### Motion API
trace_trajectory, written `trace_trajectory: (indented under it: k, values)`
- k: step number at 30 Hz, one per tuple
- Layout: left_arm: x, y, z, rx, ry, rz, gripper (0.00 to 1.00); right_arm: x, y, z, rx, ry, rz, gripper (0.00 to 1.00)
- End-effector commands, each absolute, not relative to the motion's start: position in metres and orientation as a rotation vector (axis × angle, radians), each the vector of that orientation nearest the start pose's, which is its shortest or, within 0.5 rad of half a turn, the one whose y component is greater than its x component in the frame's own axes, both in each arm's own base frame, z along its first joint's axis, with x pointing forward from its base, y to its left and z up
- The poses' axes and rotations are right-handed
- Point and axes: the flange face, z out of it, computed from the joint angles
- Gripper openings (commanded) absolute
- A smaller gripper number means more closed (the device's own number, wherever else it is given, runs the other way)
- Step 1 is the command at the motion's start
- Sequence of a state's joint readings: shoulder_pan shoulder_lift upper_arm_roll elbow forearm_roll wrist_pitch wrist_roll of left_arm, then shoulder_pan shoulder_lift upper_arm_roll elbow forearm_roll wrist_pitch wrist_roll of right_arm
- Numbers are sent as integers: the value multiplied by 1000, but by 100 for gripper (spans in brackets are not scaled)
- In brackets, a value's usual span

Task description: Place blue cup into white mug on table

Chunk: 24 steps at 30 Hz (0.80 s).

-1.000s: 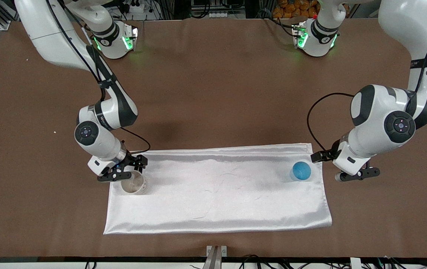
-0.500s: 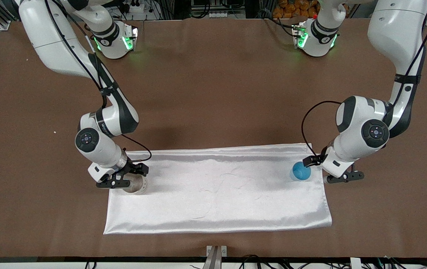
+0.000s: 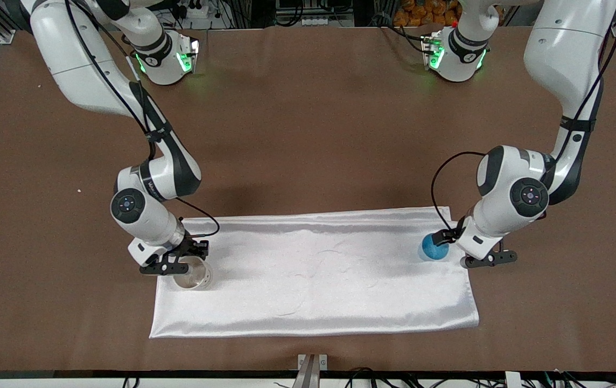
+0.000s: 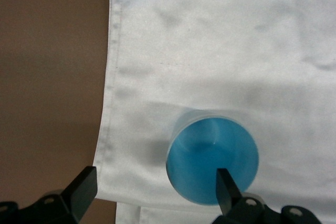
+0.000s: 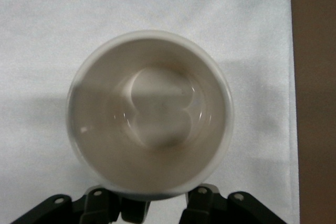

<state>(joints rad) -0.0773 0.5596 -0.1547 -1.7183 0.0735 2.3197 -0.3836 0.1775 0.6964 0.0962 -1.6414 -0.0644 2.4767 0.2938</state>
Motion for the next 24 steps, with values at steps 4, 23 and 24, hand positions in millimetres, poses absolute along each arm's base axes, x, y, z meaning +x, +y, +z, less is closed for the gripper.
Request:
trace_trajectory:
  k: [4, 23, 24]
  values:
    - [665, -154, 252, -3174, -205, -131, 100, 685, 183, 224, -3102, -19, -234, 0]
    - [668, -153, 229, -3187, -213, -159, 93, 664, 172, 290, -3173, 169, 26, 0]
    - [668, -153, 229, -3187, -213, -159, 90, 659, 175, 292, -3175, 192, 34, 0]
